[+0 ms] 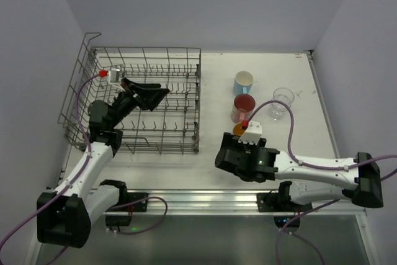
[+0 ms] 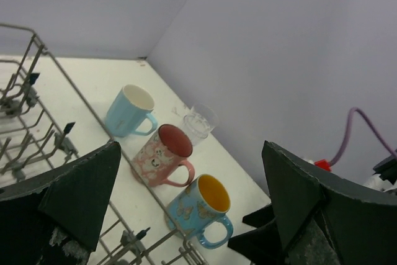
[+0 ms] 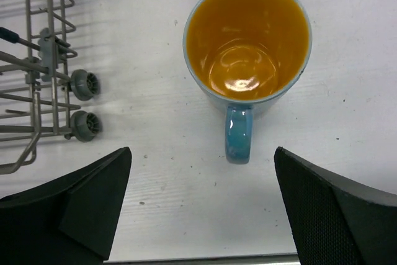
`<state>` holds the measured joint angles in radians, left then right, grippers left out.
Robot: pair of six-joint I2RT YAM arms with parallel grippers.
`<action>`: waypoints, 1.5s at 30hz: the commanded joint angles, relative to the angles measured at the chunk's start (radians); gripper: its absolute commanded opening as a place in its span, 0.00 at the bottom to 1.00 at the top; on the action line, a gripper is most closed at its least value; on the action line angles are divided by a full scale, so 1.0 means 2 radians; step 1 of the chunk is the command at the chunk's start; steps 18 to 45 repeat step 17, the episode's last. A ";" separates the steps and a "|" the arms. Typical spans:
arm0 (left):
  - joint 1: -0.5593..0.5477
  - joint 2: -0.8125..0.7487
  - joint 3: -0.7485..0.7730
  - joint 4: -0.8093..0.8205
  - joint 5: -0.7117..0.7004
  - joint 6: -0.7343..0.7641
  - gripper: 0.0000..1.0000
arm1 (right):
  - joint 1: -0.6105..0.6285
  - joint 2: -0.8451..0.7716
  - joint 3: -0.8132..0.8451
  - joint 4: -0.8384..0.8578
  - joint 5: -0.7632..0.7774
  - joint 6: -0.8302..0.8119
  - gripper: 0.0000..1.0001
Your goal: Unload the cups from the dish rack
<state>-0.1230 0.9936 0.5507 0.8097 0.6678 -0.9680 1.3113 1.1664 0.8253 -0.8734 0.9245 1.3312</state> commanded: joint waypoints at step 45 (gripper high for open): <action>0.005 -0.053 0.084 -0.315 -0.071 0.204 1.00 | -0.156 -0.157 -0.019 0.226 -0.083 -0.342 0.99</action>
